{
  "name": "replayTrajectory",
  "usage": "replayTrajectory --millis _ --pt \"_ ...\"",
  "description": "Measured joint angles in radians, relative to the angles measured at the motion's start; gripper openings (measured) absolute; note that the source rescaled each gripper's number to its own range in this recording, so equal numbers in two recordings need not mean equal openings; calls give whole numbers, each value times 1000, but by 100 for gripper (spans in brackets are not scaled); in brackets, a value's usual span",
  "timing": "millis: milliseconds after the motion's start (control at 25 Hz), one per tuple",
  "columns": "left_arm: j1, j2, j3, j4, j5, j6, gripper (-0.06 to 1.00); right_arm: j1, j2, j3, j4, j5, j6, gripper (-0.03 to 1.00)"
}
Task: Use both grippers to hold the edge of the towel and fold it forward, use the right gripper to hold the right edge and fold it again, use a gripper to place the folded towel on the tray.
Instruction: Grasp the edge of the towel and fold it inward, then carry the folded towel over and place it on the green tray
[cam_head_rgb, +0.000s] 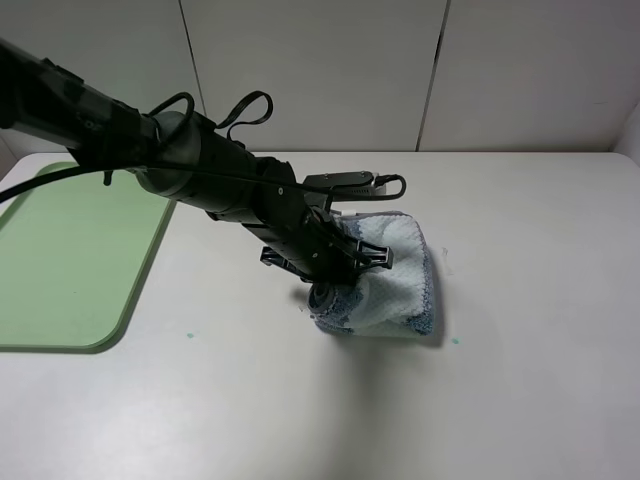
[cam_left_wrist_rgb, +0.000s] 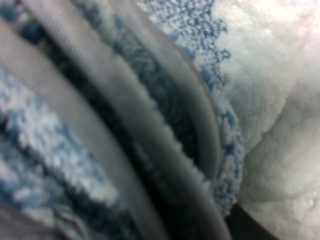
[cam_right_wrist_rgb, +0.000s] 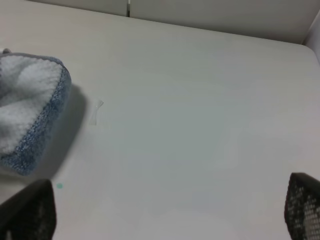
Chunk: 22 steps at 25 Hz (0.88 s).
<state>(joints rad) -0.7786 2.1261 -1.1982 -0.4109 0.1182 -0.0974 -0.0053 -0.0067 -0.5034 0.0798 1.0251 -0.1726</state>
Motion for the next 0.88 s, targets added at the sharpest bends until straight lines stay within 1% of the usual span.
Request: replayTrajectory --millis 160,360,560,720,880 --pt "0 -1 0 0 2 2 17 0 0 0 0 0 0 100" --pt "6 -30 0 7 42 51 17 0 0 0 0 0 0 100" --pt "33 -70 0 48 85 59 17 0 0 0 0 0 0 100" --pt "62 -95 0 62 112 59 17 0 0 0 4 0 0 100" --pt "92 -130 2 104 142 59 17 0 0 0 4 0 0 100"
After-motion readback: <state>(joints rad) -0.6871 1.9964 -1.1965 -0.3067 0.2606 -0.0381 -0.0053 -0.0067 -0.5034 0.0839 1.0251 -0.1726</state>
